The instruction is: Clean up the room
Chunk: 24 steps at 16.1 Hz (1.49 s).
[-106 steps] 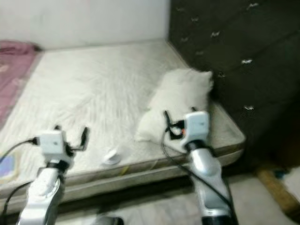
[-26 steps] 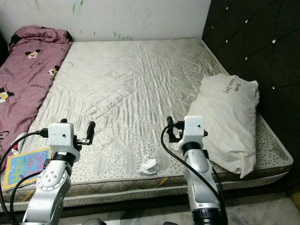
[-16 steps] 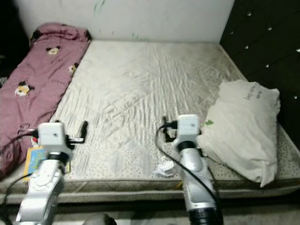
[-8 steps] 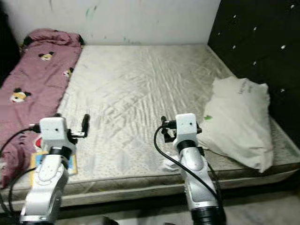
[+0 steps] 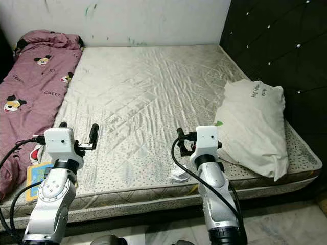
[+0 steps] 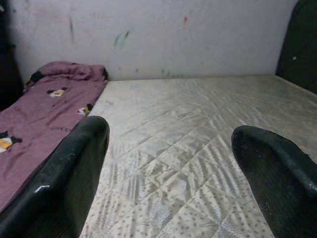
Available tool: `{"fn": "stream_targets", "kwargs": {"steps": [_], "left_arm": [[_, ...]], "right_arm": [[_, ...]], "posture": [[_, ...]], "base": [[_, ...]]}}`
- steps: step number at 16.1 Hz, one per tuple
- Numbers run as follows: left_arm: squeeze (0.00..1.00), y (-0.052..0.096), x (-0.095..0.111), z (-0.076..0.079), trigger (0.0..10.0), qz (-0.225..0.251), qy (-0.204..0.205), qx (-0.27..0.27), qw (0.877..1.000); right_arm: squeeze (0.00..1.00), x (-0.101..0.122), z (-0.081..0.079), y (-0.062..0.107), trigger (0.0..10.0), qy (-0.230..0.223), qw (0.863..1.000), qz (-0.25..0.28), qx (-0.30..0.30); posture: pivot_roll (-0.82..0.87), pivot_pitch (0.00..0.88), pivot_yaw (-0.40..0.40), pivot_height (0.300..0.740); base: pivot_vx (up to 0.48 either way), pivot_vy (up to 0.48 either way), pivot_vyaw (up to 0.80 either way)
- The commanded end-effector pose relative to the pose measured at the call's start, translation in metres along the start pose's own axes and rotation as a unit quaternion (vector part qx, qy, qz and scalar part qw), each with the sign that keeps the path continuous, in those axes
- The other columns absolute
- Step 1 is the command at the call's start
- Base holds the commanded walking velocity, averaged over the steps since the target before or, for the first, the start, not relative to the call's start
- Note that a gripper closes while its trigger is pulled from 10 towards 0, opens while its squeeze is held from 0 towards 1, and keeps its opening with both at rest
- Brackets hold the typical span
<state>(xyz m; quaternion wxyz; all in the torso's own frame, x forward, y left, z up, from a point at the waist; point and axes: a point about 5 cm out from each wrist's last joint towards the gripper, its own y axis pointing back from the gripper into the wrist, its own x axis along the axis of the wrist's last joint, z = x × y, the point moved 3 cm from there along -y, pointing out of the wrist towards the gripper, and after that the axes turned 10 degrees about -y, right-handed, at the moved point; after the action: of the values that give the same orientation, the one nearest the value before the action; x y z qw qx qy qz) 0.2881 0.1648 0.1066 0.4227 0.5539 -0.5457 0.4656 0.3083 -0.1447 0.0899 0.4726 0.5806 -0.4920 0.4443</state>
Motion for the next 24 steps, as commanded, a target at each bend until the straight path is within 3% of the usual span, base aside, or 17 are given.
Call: {"fn": "stream_targets", "kwargs": {"steps": [1,6,8,12,17,19,24], "left_arm": [[0.00,-0.0011,0.0006,-0.0021,10.0,0.000,-0.004,0.004,1.000],[0.00,0.0032,-0.0004,-0.0017,10.0,-0.003,0.008,-0.010,1.000],[0.00,0.0039,0.0062,0.0024,10.0,0.020,0.008,-0.025,0.999],[0.00,0.0047,0.0001,0.0032,10.0,-0.001,0.021,-0.035,0.999],[0.00,0.0066,0.0079,0.0047,10.0,0.025,0.003,-0.048,0.999],[0.00,0.0058,0.0042,0.0012,10.0,0.012,0.022,-0.031,0.999],[0.00,0.0029,0.0012,-0.0051,10.0,-0.001,0.018,-0.008,1.000]], "right_arm": [[0.00,0.0053,-0.0024,-0.0012,10.0,-0.003,1.000,0.006,0.007],[0.00,0.0071,-0.0017,-0.0002,10.0,-0.013,1.000,0.007,0.008],[0.00,0.0065,-0.0026,-0.0003,10.0,-0.014,1.000,0.005,0.011],[0.00,0.0059,-0.0035,0.0004,10.0,-0.017,1.000,0.004,0.012],[0.00,0.0051,-0.0031,0.0000,10.0,-0.018,1.000,0.003,0.010],[0.00,0.0051,-0.0033,-0.0003,10.0,-0.019,1.000,0.003,0.011],[0.00,0.0067,-0.0027,-0.0019,10.0,-0.020,1.000,0.006,0.009]], "posture": [[0.05,0.000,-0.018,0.740],[0.05,0.016,-0.021,0.740],[0.05,0.016,-0.021,0.740],[0.05,0.015,-0.022,0.740],[0.05,0.007,-0.022,0.740],[0.05,0.004,-0.022,0.740],[0.05,0.012,-0.019,0.740]], "base": [[0.000,0.000,0.00],[0.000,0.000,0.00],[0.000,0.000,0.00],[0.000,0.000,0.00],[0.000,0.000,0.00],[0.000,0.000,0.00],[0.000,0.000,0.00]]}}
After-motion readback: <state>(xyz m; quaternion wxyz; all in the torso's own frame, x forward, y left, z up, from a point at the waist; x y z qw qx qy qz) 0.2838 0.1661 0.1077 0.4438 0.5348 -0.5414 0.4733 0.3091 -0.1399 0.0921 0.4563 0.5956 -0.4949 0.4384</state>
